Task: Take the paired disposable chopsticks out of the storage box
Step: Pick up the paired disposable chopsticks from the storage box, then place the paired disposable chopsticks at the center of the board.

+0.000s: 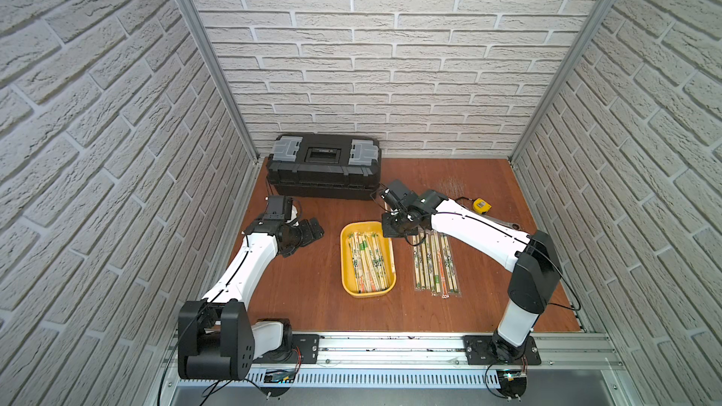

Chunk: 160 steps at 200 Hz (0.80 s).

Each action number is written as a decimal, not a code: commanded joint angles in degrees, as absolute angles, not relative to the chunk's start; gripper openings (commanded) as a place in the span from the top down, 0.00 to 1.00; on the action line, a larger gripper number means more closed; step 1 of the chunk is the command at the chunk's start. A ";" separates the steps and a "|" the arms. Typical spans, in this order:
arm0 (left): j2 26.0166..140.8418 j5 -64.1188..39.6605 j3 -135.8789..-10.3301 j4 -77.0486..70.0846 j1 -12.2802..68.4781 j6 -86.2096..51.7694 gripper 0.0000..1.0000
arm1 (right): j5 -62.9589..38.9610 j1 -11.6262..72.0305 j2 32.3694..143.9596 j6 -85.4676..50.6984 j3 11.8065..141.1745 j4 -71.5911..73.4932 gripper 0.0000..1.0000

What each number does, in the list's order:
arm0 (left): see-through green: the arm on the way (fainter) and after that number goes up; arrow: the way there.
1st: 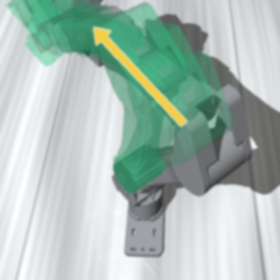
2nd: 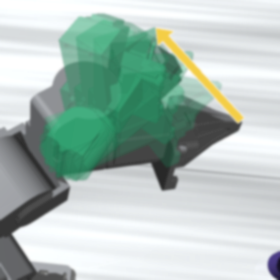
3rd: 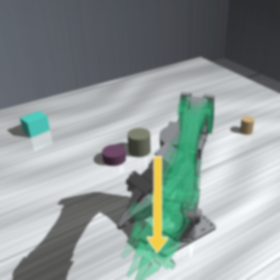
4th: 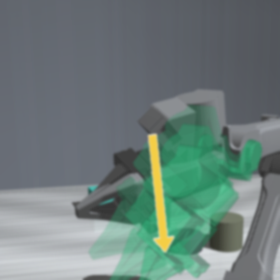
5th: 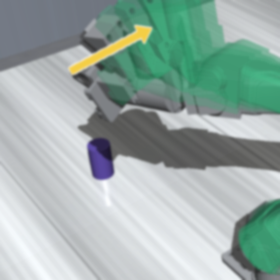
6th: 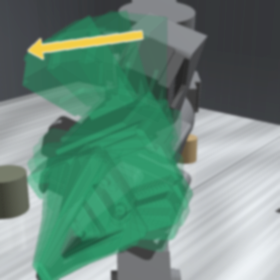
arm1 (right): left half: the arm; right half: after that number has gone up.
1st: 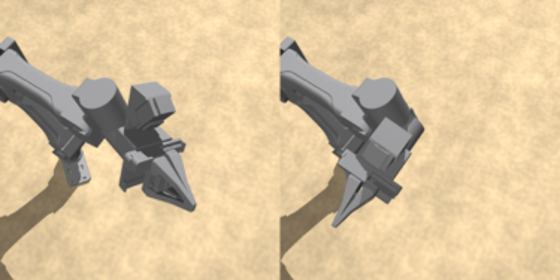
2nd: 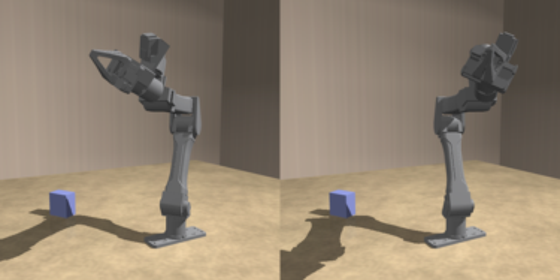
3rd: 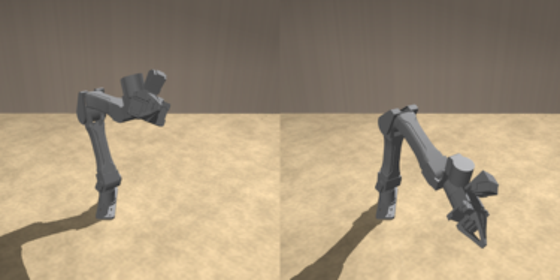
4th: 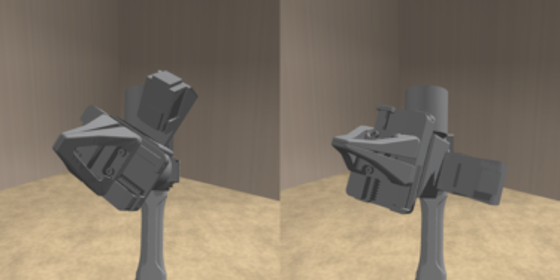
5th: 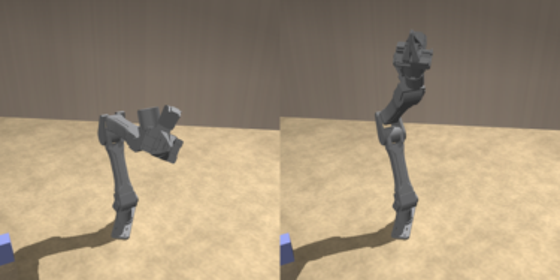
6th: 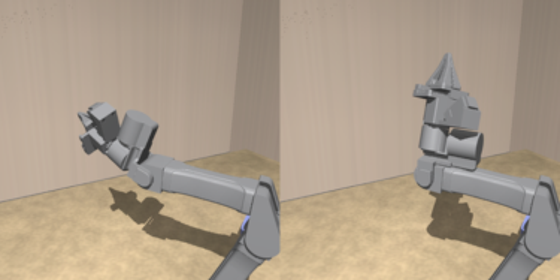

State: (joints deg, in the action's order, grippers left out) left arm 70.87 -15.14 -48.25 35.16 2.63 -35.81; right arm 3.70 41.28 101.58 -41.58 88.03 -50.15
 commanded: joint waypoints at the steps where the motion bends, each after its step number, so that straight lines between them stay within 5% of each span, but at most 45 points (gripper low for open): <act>1: 69.71 -15.64 -47.64 33.68 2.56 -36.14 0.02 | 9.84 40.61 100.29 -41.73 86.54 -53.75 0.92; 160: 70.07 -14.68 -48.86 34.63 4.38 -36.47 0.02 | 15.32 42.37 114.83 -44.60 83.20 -54.31 0.92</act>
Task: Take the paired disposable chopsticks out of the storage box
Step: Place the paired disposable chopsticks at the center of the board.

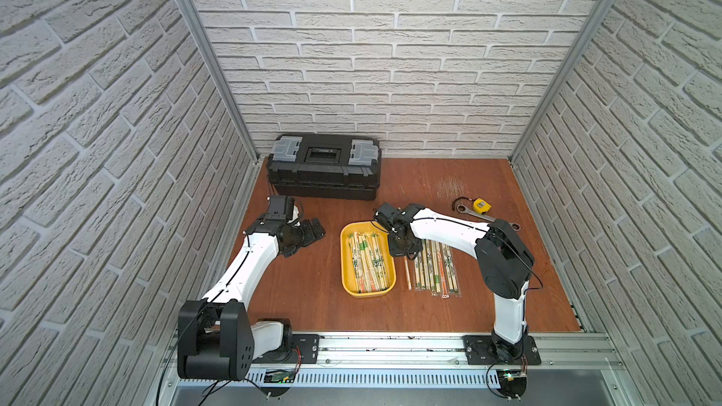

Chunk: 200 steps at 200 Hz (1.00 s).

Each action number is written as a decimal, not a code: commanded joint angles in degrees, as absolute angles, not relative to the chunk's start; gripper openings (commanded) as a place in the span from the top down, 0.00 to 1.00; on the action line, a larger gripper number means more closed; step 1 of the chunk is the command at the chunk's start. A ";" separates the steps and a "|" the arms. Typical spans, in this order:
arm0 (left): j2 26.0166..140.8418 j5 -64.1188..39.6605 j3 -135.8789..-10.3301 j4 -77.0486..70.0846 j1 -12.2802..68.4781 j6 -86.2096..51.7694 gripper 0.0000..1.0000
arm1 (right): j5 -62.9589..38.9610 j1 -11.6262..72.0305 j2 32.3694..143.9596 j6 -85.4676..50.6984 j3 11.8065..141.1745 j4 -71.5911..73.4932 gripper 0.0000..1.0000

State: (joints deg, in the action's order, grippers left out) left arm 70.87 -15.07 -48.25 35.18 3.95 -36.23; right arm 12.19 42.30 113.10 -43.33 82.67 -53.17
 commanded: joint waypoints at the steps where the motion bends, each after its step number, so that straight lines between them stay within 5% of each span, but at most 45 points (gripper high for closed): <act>1: 70.10 -14.68 -48.87 34.67 4.34 -36.43 0.02 | 15.35 42.37 114.85 -44.67 83.13 -54.32 0.92; 41: 70.39 -14.68 -49.29 34.71 4.39 -36.37 0.02 | 16.49 42.14 115.72 -45.26 82.79 -54.45 0.92; 98: 70.67 -14.68 -49.31 34.71 4.39 -36.18 0.02 | 16.79 42.02 115.26 -45.18 82.88 -54.67 0.78; 200: 69.88 -14.51 -48.44 34.62 4.39 -36.19 0.02 | 16.81 42.06 110.01 -45.13 83.80 -56.26 0.78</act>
